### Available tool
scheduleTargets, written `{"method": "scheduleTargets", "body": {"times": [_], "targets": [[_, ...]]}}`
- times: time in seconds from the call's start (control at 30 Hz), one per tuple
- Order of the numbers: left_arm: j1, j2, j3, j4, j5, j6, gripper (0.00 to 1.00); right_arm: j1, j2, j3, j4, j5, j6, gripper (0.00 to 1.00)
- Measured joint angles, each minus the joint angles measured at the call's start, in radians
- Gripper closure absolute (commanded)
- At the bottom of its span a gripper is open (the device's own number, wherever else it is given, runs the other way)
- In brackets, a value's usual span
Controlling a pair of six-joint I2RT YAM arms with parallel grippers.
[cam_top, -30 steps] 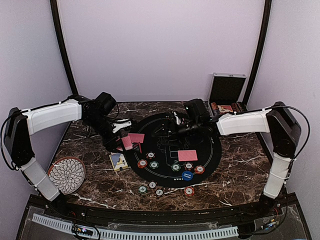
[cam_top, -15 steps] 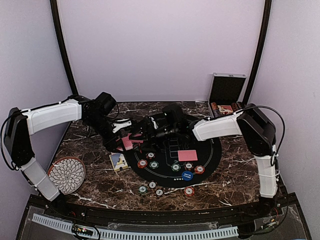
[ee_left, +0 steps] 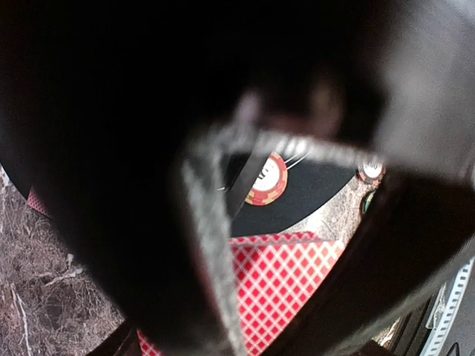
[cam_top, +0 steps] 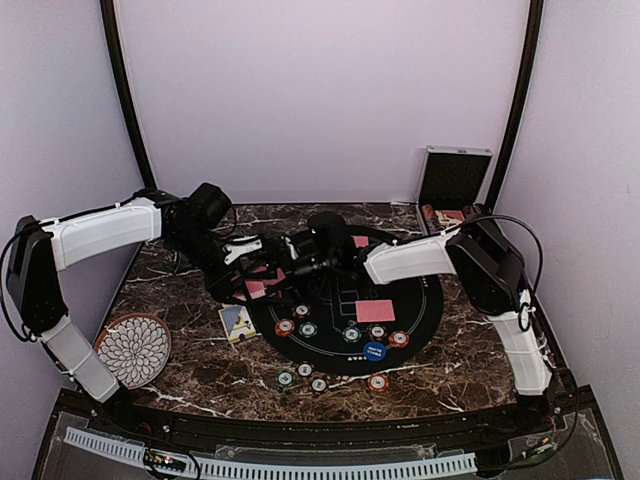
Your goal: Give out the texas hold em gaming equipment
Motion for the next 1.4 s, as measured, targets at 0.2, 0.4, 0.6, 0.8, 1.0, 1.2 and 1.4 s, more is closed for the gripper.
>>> {"method": "scheduleTargets", "body": {"times": [0.2,0.4,0.6,0.8,1.0,1.2,1.4], "targets": [[0.000,0.000,0.000,0.000,0.000,0.000,1.00,0.013,0.051,0.060,0.027,-0.027,0.040,0.11],[0.000,-0.001,0.000,-0.001,0.000,0.001,1.00,0.020,0.085,0.089,0.043,-0.053,0.068,0.15],[0.000,-0.001,0.000,-0.001,0.000,0.001,1.00,0.020,0.101,0.100,0.029,-0.065,0.070,0.19],[0.000,-0.001,0.001,-0.001,-0.001,0.001,1.00,0.009,0.101,0.097,-0.005,-0.064,0.040,0.24],[-0.001,-0.001,0.001,-0.001,-0.005,0.001,1.00,-0.011,0.075,0.061,-0.006,-0.071,0.007,0.32],[-0.001,-0.001,0.001,0.000,-0.008,0.001,1.00,-0.037,0.036,0.020,-0.010,-0.073,-0.014,0.42],[-0.001,-0.001,0.001,-0.002,-0.008,0.002,1.00,-0.046,0.012,0.003,-0.018,-0.075,-0.023,0.53]]}}
